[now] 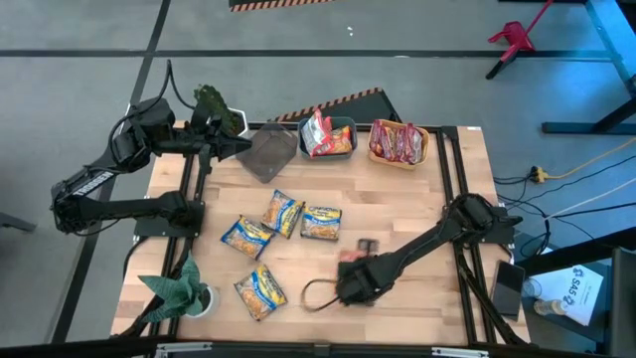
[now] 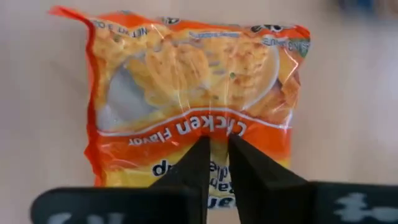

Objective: Sort Maruchan noodles
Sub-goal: Put the orange noodle pack into the blue bin

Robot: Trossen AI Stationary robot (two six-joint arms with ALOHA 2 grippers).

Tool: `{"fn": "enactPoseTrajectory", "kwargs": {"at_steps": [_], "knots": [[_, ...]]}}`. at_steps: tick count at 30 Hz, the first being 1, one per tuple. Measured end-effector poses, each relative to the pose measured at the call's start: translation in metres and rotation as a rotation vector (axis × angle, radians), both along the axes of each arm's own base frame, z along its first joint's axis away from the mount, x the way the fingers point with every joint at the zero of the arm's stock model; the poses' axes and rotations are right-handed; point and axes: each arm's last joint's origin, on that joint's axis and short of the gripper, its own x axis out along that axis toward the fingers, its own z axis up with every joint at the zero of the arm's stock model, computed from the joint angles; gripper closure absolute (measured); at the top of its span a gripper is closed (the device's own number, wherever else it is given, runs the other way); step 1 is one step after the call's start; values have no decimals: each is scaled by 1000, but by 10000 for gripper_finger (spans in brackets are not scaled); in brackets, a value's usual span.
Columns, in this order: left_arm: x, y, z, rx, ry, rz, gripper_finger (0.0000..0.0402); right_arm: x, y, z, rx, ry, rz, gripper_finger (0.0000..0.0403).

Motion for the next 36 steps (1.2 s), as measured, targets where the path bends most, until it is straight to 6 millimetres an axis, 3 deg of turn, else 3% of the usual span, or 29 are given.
{"fn": "enactPoseTrajectory", "kwargs": {"at_steps": [4, 6, 11, 15, 18, 22, 29, 33, 36], "knots": [[0, 1, 0, 5, 1, 26, 358, -23, -26, 16, -163, 229, -119, 366], [0, 1, 0, 5, 1, 30, 358, -26, -34, 22, -186, 261, -155, 368], [0, 1, 0, 4, 1, 23, 358, -32, -44, 55, -85, 155, -262, 365], [0, 0, 0, 36, 0, -6, 358, -54, -50, 78, 2, 100, -411, 343], [0, 0, 1, 43, -4, -10, 358, -75, -57, 84, 30, 42, -493, 309], [0, 0, 1, 63, -2, -12, 358, -99, -68, 65, 75, 25, -628, 240], [0, 0, 1, 77, 1, -11, 358, -108, -65, -5, 255, -145, -839, 109], [0, 0, 0, 85, 3, -1, 358, -113, -67, -16, 277, -205, -935, 81], [0, 1, 0, 88, 5, 18, 358, -113, -67, -8, 276, -215, -943, 81]]}}
